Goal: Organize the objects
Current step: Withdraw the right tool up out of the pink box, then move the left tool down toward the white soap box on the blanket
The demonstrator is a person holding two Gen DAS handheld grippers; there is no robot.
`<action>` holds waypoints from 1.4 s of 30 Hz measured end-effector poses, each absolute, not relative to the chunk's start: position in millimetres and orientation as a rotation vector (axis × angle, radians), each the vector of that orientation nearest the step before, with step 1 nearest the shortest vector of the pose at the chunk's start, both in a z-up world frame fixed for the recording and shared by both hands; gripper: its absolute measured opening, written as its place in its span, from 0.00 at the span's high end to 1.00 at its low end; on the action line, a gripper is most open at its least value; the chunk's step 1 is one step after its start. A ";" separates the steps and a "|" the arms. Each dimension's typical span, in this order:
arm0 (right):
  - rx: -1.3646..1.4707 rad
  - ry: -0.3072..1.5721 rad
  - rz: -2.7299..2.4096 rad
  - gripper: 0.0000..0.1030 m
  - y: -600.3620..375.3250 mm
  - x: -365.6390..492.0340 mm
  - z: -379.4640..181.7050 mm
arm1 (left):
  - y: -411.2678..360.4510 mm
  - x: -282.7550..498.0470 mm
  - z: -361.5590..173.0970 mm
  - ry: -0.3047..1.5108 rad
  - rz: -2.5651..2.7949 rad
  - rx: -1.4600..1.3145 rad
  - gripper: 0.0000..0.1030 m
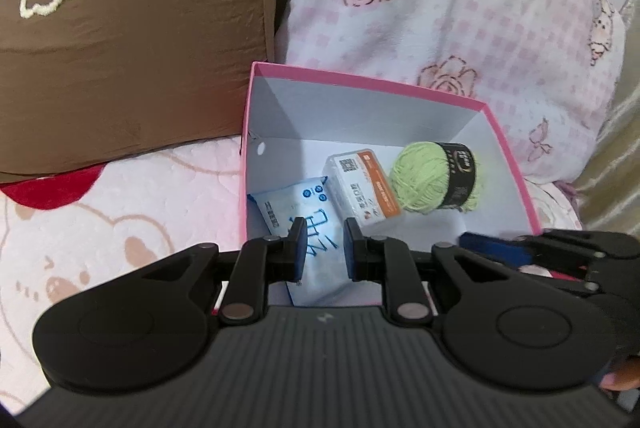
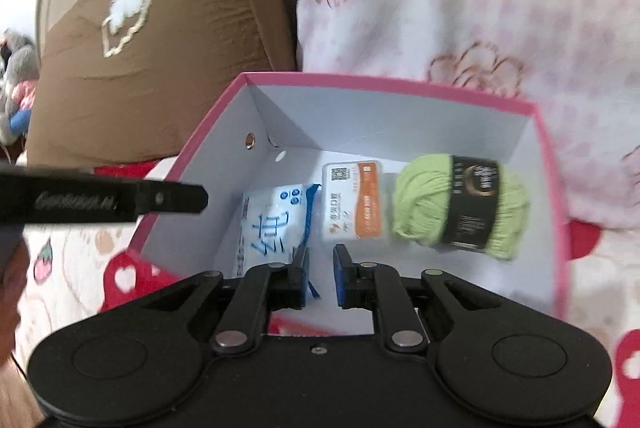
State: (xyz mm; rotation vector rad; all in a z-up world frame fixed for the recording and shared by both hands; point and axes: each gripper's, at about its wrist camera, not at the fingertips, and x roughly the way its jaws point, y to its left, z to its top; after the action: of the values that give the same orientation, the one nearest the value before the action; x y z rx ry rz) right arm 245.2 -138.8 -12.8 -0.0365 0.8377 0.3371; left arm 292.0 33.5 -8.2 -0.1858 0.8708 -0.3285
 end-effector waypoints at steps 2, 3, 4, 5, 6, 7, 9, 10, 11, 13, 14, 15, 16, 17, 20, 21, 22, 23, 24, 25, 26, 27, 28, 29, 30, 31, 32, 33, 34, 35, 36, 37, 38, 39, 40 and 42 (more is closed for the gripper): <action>-0.066 0.810 0.329 0.76 -142.7 231.3 -0.4 | 32.8 281.6 2.1 0.866 -0.330 -0.164 0.83; -0.062 0.799 0.322 0.74 -148.5 224.9 5.5 | 32.1 273.5 10.2 0.848 -0.337 -0.145 0.83; -0.045 0.790 0.317 0.74 -152.3 218.8 11.5 | 31.3 264.9 18.6 0.825 -0.348 -0.128 0.83; -0.025 0.788 0.315 0.74 -156.7 213.7 15.3 | 30.2 257.5 26.3 0.808 -0.357 -0.111 0.82; -0.005 0.789 0.315 0.73 -159.3 209.3 19.9 | 29.5 250.6 34.0 0.794 -0.361 -0.098 0.81; 0.010 0.788 0.311 0.72 -161.5 205.7 24.1 | 29.6 242.5 42.8 0.778 -0.364 -0.089 0.80; 0.025 0.785 0.297 0.70 -167.7 195.8 31.6 | 29.5 230.1 58.3 0.760 -0.370 -0.080 0.78; 0.035 0.782 0.306 0.68 -167.9 192.0 36.4 | 30.7 226.5 64.3 0.763 -0.368 -0.080 0.75; 0.051 0.783 0.318 0.67 -170.1 187.5 40.5 | 31.4 222.8 70.1 0.774 -0.369 -0.080 0.73; 0.089 0.776 0.358 0.61 -176.3 174.9 50.7 | 32.4 215.5 80.5 0.785 -0.369 -0.080 0.67; 0.095 0.767 0.369 0.60 -181.3 166.7 55.5 | 32.4 211.7 85.1 0.789 -0.367 -0.077 0.66; 0.091 0.759 0.370 0.55 -182.3 161.1 60.9 | 31.9 207.5 90.4 0.790 -0.363 -0.071 0.63; 0.080 0.749 0.366 0.52 -183.8 153.7 65.7 | 31.0 201.9 95.3 0.785 -0.357 -0.063 0.59; 0.069 0.742 0.368 0.51 -183.4 148.9 70.3 | 30.0 197.5 99.2 0.780 -0.356 -0.054 0.59; 0.059 0.738 0.361 0.40 -186.8 134.8 81.4 | 26.7 182.1 110.2 0.792 -0.366 -0.045 0.51; 0.057 0.731 0.360 0.37 -187.8 129.8 84.4 | 25.5 178.2 112.9 0.800 -0.375 -0.049 0.49; 0.054 0.724 0.357 0.35 -188.8 125.2 86.6 | 23.9 173.9 115.6 0.809 -0.385 -0.051 0.47; 0.051 0.718 0.352 0.34 -189.6 121.1 88.8 | 22.2 170.3 117.8 0.814 -0.394 -0.050 0.46; 0.045 0.714 0.349 0.31 -190.7 117.3 90.7 | 20.5 166.0 120.1 0.815 -0.399 -0.048 0.44; 0.030 0.710 0.345 0.26 -191.2 113.9 92.1 | 19.0 162.2 121.7 0.815 -0.400 -0.044 0.42; 0.018 0.704 0.338 0.22 -191.9 110.0 93.5 | 17.6 158.7 122.7 0.816 -0.401 -0.041 0.40; 0.009 0.697 0.327 0.15 -193.1 106.3 95.0 | 16.4 155.6 123.7 0.818 -0.402 -0.039 0.39; 0.004 0.685 0.316 0.14 -195.5 101.9 96.7 | 15.6 152.0 124.9 0.822 -0.402 -0.041 0.38; 0.005 0.677 0.307 0.14 -198.1 98.0 98.1 | 14.3 149.5 125.8 0.825 -0.402 -0.042 0.37; 0.009 0.669 0.293 0.13 -201.1 94.4 99.4 | 13.0 146.4 126.4 0.828 -0.403 -0.042 0.36; 0.015 0.662 0.282 0.13 -204.3 91.1 100.5 | 11.5 143.7 126.9 0.831 -0.402 -0.041 0.34; 0.020 0.655 0.278 0.12 -207.3 88.3 101.6 | 10.0 140.5 127.3 0.833 -0.405 -0.038 0.33; 0.024 0.649 0.279 0.11 -210.6 84.8 102.4 | 7.5 137.6 127.4 0.834 -0.413 -0.030 0.32; 0.024 0.647 0.283 0.11 -212.5 81.3 103.1 | 3.8 134.1 127.2 0.834 -0.423 -0.014 0.30; 0.018 0.648 0.287 0.11 -213.7 78.6 103.1 | 0.4 131.1 126.6 0.837 -0.430 0.003 0.28; 0.003 0.648 0.293 0.11 -213.9 75.0 103.2 | -2.4 128.4 125.7 0.838 -0.434 0.013 0.24; -0.034 0.639 0.307 0.11 -211.8 69.1 103.4 | -5.7 125.3 124.8 0.841 -0.439 0.020 0.22; -0.071 0.624 0.322 0.11 -209.7 64.4 103.3 | -8.4 123.0 123.6 0.849 -0.448 0.024 0.21; -0.103 0.607 0.339 0.11 -207.8 59.9 103.2 | -10.8 121.6 122.4 0.859 -0.458 0.027 0.20; -0.125 0.589 0.354 0.11 -207.0 54.6 102.9 | -13.4 119.7 120.8 0.872 -0.468 0.026 0.19; -0.136 0.581 0.378 0.11 -207.7 50.1 102.3 | -16.0 118.0 117.5 0.895 -0.478 0.021 0.18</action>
State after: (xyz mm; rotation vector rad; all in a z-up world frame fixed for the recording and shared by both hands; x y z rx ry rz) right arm 50.1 -207.7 102.3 -0.1364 0.5807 0.3783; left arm 118.0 -16.0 117.5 0.0212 0.8946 -0.4780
